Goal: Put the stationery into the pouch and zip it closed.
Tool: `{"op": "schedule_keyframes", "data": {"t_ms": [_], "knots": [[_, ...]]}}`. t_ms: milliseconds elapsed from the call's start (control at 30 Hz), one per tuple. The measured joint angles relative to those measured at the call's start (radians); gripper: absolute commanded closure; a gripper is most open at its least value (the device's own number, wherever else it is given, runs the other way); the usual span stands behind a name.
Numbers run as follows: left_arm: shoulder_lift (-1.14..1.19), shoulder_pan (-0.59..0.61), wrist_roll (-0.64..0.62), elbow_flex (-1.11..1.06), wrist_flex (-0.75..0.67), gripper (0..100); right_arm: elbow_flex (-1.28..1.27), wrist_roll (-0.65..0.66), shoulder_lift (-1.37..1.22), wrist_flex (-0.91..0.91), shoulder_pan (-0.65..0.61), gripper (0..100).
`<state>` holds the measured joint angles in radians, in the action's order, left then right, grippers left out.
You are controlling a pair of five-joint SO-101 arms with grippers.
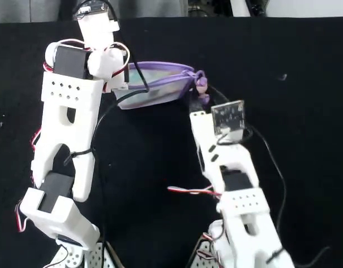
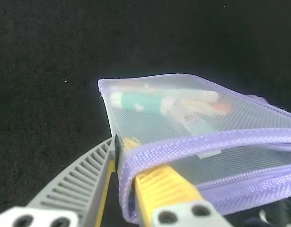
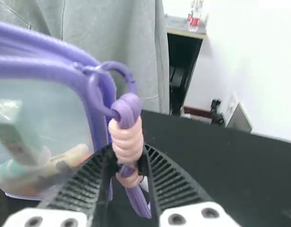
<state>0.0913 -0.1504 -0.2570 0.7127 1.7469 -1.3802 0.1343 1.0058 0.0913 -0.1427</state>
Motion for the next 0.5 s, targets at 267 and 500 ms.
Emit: {"op": "schedule_keyframes", "data": {"t_ms": [267,500], "knots": [[0.0,0.0,0.0,0.014,0.0,76,0.089,0.031,0.284,-0.43,-0.055,98.7],[0.002,-0.011,0.002,0.187,0.0,76,0.199,0.032,0.299,-0.525,-0.068,98.7]]}}
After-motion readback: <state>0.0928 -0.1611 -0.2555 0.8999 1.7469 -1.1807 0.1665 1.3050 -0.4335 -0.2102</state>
